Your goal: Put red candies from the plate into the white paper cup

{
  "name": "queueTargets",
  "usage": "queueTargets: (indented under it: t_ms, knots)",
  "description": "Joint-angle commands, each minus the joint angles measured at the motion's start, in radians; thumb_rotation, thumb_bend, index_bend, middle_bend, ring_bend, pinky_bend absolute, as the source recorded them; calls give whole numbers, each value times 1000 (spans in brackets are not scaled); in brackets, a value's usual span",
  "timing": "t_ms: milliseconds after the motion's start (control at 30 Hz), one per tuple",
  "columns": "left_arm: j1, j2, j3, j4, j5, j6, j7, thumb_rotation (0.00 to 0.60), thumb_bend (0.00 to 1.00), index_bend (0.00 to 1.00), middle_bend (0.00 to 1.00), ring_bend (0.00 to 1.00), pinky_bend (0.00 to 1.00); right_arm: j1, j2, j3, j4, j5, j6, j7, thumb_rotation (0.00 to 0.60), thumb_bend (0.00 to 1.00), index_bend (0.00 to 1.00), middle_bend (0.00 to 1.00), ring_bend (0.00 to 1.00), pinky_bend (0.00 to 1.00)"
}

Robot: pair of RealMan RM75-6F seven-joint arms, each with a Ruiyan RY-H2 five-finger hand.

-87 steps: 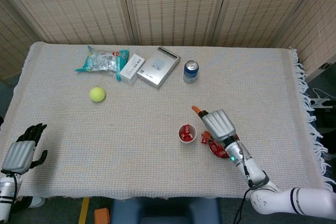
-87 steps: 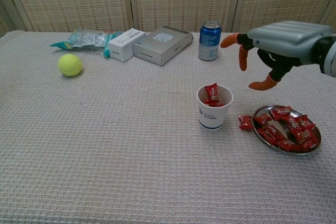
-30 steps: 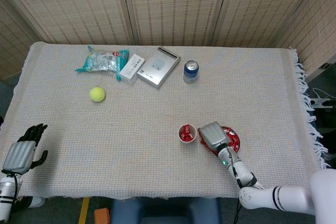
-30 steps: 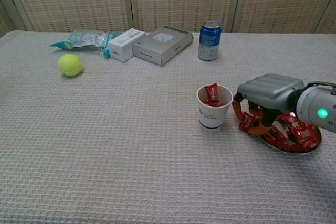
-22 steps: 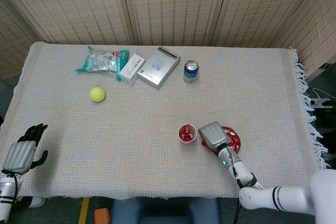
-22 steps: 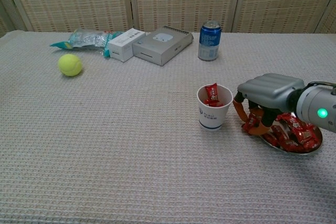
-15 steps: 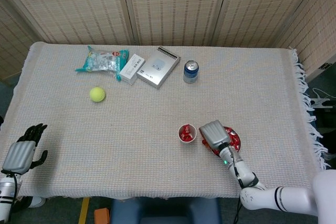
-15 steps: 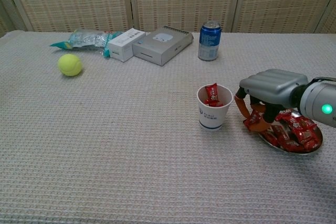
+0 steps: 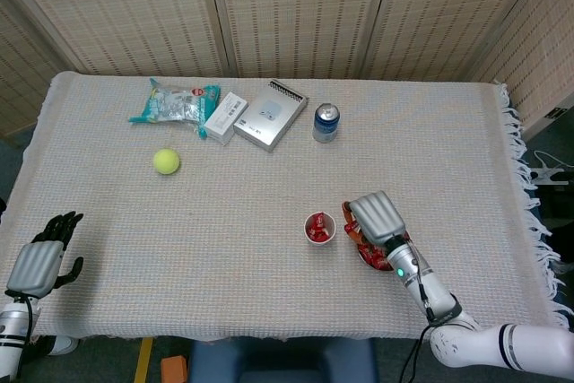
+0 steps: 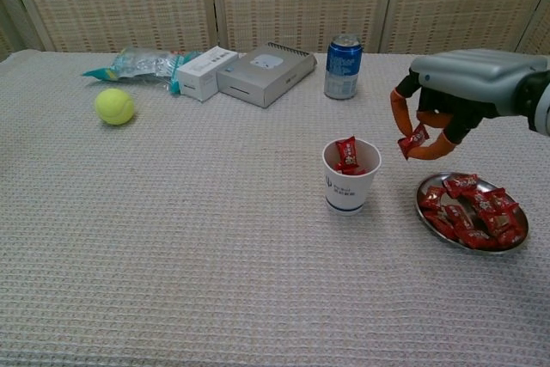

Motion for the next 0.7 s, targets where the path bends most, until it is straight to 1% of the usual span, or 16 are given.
queueTargets:
  t_ms: [33, 167, 300, 333, 400, 533, 600, 700]
  knots:
    - [0, 1, 0, 0, -1, -1, -1, 600, 451, 0, 0, 0, 252, 11, -6, 21, -11, -1, -7, 10, 600, 197, 601, 925, 950, 1000]
    - [1, 4, 0, 0, 1, 2, -6, 600, 451, 0, 0, 0, 252, 43, -56, 45, 9, 31, -35, -4, 600, 197, 596, 925, 950, 1000]
    - [3, 8, -1, -1, 1, 3, -15, 600, 450, 0, 0, 0, 252, 71, -118, 55, 43, 59, -47, -30, 600, 196, 553, 925, 939, 1000]
    - [3, 9, -1, -1, 1, 4, -18, 600, 450, 0, 0, 0, 252, 76, -137, 56, 55, 60, -44, -34, 600, 197, 533, 925, 932, 1000]
    - [4, 11, -1, -1, 3, 5, -22, 600, 450, 0, 0, 0, 251, 81, -154, 53, 67, 63, -45, -46, 600, 197, 459, 925, 921, 1000]
    - [5, 14, -2, -1, 4, 7, -30, 600, 450, 0, 0, 0, 252, 82, -153, 43, 61, 65, -33, -69, 600, 197, 250, 925, 905, 1000]
    - [5, 15, -1, 0, 5, 5, -32, 600, 450, 0, 0, 0, 252, 76, -139, 38, 48, 59, -20, -76, 600, 197, 216, 925, 902, 1000]
    - [6, 15, -1, -2, 7, 8, -32, 600, 450, 0, 0, 0, 253, 51, -101, 27, 21, 28, 12, -63, 600, 197, 230, 925, 901, 1000]
